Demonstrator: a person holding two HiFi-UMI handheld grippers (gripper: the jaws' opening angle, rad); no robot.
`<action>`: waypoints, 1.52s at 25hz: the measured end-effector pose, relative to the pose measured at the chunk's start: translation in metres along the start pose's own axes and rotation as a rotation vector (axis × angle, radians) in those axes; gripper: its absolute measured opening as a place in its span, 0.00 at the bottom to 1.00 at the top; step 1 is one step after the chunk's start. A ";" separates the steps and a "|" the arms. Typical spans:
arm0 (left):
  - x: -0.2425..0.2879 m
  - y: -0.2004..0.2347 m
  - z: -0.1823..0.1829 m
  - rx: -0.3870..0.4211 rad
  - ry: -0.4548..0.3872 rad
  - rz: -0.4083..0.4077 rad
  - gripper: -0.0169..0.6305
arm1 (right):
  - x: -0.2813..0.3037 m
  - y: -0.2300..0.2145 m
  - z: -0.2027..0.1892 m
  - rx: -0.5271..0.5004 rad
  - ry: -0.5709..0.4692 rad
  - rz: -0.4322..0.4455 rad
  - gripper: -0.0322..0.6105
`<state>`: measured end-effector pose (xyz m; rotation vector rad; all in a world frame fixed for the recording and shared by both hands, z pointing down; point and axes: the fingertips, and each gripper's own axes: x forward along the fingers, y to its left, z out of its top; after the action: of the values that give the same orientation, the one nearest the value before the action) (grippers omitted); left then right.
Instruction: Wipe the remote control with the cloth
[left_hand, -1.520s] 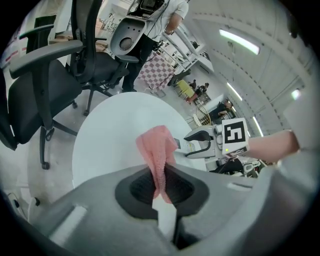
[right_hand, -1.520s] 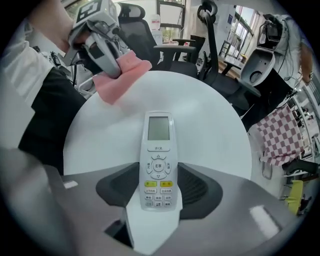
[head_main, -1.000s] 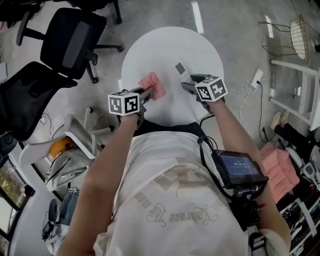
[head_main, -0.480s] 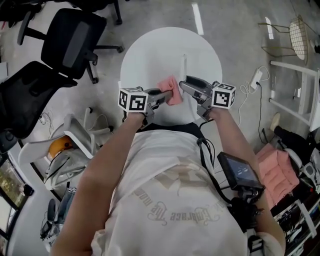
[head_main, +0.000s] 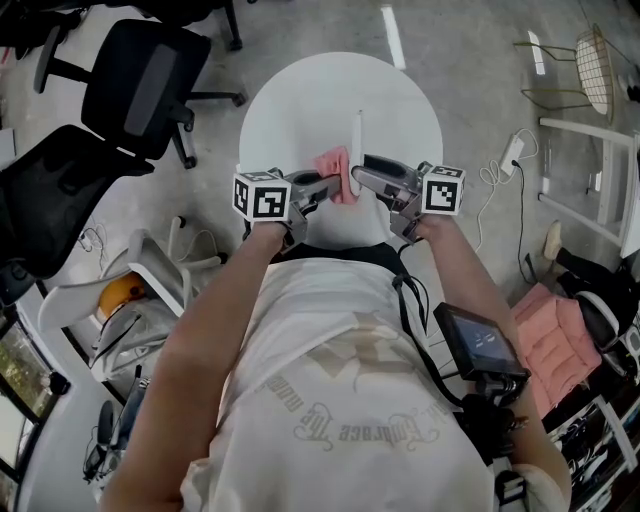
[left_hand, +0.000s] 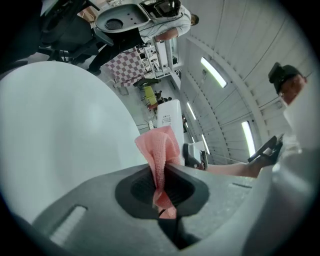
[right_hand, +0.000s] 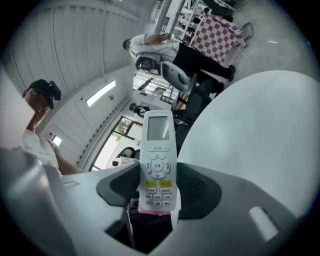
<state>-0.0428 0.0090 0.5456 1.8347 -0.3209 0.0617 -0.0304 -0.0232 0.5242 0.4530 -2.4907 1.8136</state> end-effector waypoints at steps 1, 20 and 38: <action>-0.001 0.002 0.003 -0.001 -0.009 0.003 0.05 | 0.002 0.002 -0.005 -0.008 0.024 0.007 0.42; -0.027 -0.003 0.097 0.070 -0.174 -0.015 0.05 | 0.007 0.004 -0.046 -0.081 0.218 0.012 0.42; -0.003 -0.003 -0.008 0.003 0.103 -0.011 0.05 | 0.003 0.004 -0.008 -0.038 0.049 0.013 0.42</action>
<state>-0.0439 0.0178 0.5445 1.8288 -0.2385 0.1490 -0.0351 -0.0156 0.5237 0.3872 -2.4967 1.7567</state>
